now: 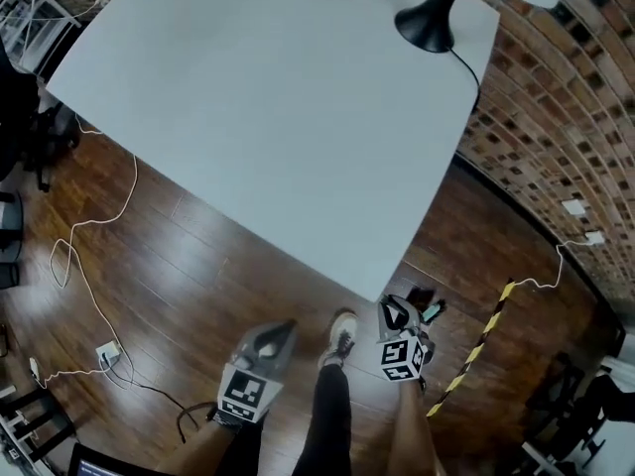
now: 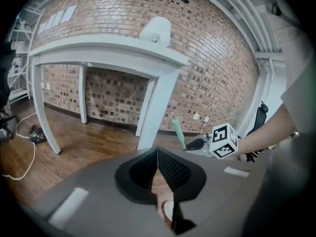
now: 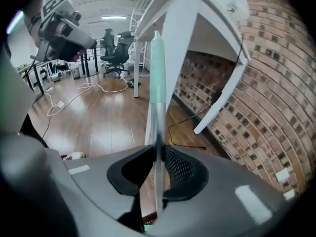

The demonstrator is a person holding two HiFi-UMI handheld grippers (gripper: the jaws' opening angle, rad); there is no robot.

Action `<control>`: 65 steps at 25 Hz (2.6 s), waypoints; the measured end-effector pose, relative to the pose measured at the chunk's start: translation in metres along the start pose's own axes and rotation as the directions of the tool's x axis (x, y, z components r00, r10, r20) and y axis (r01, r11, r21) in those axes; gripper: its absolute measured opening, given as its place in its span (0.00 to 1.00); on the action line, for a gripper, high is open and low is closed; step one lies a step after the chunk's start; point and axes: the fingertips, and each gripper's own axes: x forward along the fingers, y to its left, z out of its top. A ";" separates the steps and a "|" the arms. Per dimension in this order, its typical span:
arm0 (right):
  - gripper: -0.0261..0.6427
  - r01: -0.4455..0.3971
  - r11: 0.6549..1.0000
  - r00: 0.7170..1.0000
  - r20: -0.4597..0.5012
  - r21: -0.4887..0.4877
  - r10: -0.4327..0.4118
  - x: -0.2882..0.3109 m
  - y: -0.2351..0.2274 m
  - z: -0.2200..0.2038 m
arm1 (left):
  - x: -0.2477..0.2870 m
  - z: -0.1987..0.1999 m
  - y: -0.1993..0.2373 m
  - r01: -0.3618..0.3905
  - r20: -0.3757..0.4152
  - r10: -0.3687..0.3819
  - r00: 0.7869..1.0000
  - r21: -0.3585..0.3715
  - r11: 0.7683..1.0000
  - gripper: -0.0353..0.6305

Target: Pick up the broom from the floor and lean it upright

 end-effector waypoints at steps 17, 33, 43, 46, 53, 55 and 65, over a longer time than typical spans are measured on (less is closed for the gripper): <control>0.17 -0.001 0.963 0.976 0.211 0.269 -0.057 0.045 -0.169 0.116 | 0.072 0.056 -0.004 -0.136 -0.029 0.137 0.990 0.031 0.990 0.05; 0.17 -0.051 0.926 0.938 0.336 0.374 -0.084 0.045 -0.191 0.177 | 0.083 0.049 0.000 -0.198 -0.090 0.203 0.975 0.061 0.978 0.05; 0.20 0.020 0.962 0.929 0.352 0.272 -0.119 0.051 -0.192 0.190 | 0.082 0.037 0.006 -0.190 -0.106 0.195 0.975 0.051 0.980 0.05; 0.23 0.028 0.963 0.922 0.366 0.268 -0.129 0.051 -0.192 0.195 | 0.078 0.033 0.011 -0.197 -0.114 0.201 0.973 0.048 0.979 0.05; 0.29 0.027 0.965 0.920 0.370 0.260 -0.126 0.053 -0.192 0.196 | 0.073 0.031 0.019 -0.204 -0.112 0.208 0.972 0.042 0.978 0.05; 0.30 0.028 0.965 0.921 0.369 0.261 -0.126 0.053 -0.191 0.196 | 0.074 0.032 0.021 -0.202 -0.111 0.205 0.972 0.042 0.979 0.05; 0.26 0.051 0.953 0.934 0.323 0.300 -0.152 0.049 -0.189 0.171 | 0.076 0.029 0.025 -0.230 -0.112 0.228 0.967 -0.008 0.973 0.05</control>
